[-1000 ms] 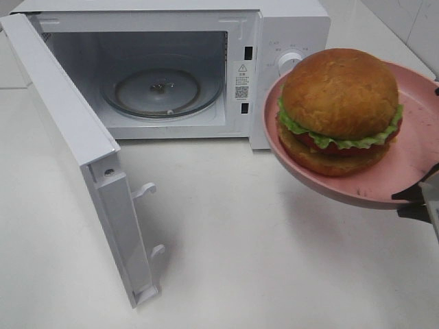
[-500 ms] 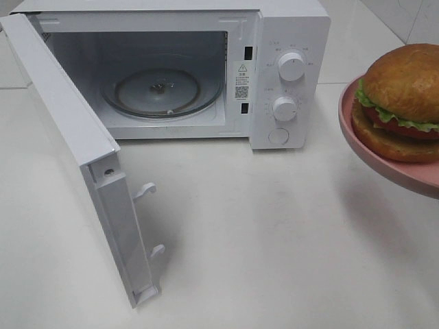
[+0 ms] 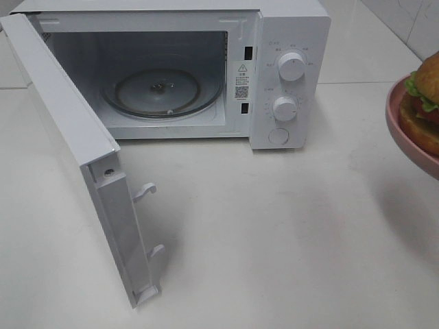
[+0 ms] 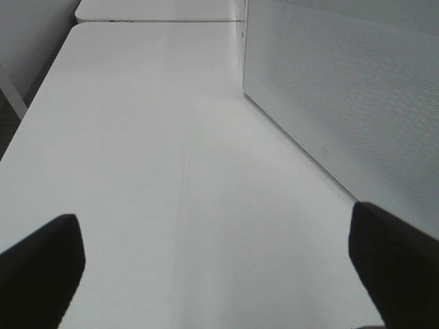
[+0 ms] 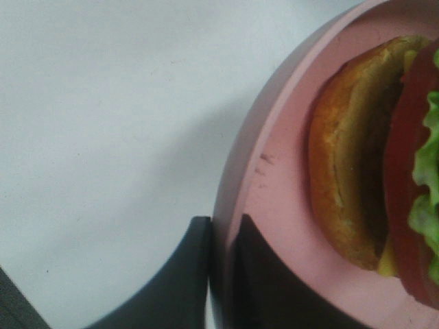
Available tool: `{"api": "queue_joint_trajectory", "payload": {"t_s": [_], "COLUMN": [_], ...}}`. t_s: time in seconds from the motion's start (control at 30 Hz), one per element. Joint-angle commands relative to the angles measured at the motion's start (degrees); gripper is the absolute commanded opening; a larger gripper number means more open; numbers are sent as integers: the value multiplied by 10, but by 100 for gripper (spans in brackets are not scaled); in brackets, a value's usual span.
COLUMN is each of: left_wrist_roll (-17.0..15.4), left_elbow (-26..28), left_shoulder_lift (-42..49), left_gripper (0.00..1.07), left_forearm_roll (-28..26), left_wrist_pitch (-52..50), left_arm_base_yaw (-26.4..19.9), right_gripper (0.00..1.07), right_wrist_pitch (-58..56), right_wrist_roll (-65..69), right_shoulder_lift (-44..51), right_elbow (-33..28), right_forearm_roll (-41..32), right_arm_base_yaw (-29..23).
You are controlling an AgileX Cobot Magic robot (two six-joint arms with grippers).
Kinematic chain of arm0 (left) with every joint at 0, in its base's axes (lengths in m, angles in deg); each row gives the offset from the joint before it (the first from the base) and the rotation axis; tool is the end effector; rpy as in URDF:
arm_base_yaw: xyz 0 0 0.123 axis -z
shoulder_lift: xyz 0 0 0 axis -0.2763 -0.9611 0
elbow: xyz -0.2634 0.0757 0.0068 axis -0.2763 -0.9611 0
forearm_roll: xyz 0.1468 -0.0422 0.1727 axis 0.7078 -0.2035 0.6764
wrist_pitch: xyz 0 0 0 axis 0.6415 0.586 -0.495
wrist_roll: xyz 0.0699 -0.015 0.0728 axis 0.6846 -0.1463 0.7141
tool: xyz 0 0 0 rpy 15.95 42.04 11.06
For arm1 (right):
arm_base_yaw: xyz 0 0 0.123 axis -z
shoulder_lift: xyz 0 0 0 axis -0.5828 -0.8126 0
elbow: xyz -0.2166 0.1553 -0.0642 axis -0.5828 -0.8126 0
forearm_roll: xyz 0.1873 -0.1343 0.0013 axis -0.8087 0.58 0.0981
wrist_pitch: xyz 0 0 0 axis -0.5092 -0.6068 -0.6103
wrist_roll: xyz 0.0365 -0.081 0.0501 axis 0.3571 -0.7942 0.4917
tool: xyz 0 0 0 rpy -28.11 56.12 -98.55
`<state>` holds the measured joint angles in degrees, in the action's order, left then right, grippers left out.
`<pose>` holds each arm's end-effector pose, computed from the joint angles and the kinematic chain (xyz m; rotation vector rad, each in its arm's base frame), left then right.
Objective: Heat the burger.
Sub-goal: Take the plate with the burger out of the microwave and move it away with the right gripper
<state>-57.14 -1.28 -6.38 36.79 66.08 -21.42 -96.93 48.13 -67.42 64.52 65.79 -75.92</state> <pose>-0.0058 -0.0091 0.2649 -0.0034 2.0389 -0.0019 0.1165 0.0496 0.2549 -1.3646 2.1032 -0.4215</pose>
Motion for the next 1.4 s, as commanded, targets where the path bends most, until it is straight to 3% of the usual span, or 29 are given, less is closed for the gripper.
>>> {"api": "queue_joint_trajectory", "payload": {"t_s": [0.03, 1.1, 1.4], "left_wrist_roll": [-1, -1, -1], "left_elbow": [0, 0, 0], "left_shoulder_lift": [5, 5, 5], "left_gripper": [98, 98, 98], "left_forearm_roll": [-1, -1, -1], "left_wrist_pitch": [-6, -6, -6], "left_arm_base_yaw": [-1, -1, -1], "right_gripper": [0, 0, 0], "right_wrist_pitch": [0, -130, -124], "right_wrist_roll": [39, 323, 432], "right_shoulder_lift": [5, 1, -86], "right_elbow": [4, 4, 4], "right_forearm_roll": [49, 123, 148], "right_arm_base_yaw": [2, 2, 2]}}
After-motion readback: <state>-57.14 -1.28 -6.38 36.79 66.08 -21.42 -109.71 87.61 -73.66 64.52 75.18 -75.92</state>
